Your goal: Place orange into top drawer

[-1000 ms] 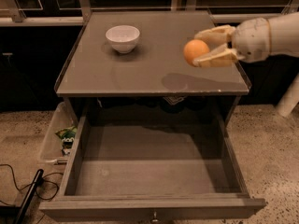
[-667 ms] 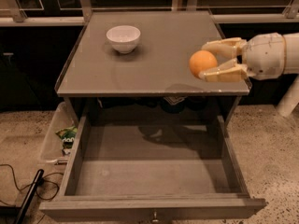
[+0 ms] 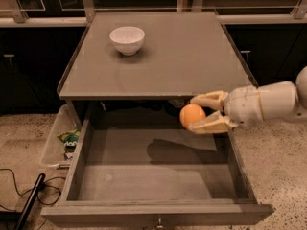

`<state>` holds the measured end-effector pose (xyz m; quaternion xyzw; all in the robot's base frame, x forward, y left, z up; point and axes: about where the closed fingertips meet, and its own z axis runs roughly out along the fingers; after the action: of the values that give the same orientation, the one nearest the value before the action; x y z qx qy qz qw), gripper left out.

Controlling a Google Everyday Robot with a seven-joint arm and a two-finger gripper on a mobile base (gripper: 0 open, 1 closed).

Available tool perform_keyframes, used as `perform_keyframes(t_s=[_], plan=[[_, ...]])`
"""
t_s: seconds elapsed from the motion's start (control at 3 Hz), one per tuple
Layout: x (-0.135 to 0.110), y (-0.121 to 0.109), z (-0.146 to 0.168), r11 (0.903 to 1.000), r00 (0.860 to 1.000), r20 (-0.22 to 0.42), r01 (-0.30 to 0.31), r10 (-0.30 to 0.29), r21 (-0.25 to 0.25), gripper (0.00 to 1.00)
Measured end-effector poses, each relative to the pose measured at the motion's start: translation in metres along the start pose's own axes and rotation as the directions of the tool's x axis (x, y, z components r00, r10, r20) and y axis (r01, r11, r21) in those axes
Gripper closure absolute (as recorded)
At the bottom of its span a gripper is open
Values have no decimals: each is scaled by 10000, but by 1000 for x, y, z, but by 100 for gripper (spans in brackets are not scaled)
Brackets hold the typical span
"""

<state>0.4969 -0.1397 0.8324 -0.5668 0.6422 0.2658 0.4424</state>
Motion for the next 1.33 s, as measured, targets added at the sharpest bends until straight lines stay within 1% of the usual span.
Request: perform_keyframes(t_s=[0.33,0.67,1.0,1.33], plan=[[42,20,37,9986,9897,-1399,-361,305,-380,100],[42,20,37,9986,9897,-1400,-363,306,-381,100],[68,29,57,9931,9812,-1772,-906,763,-739,100],[98,39,76,9832,9677,-2199,-1491,1232,-1056,100]])
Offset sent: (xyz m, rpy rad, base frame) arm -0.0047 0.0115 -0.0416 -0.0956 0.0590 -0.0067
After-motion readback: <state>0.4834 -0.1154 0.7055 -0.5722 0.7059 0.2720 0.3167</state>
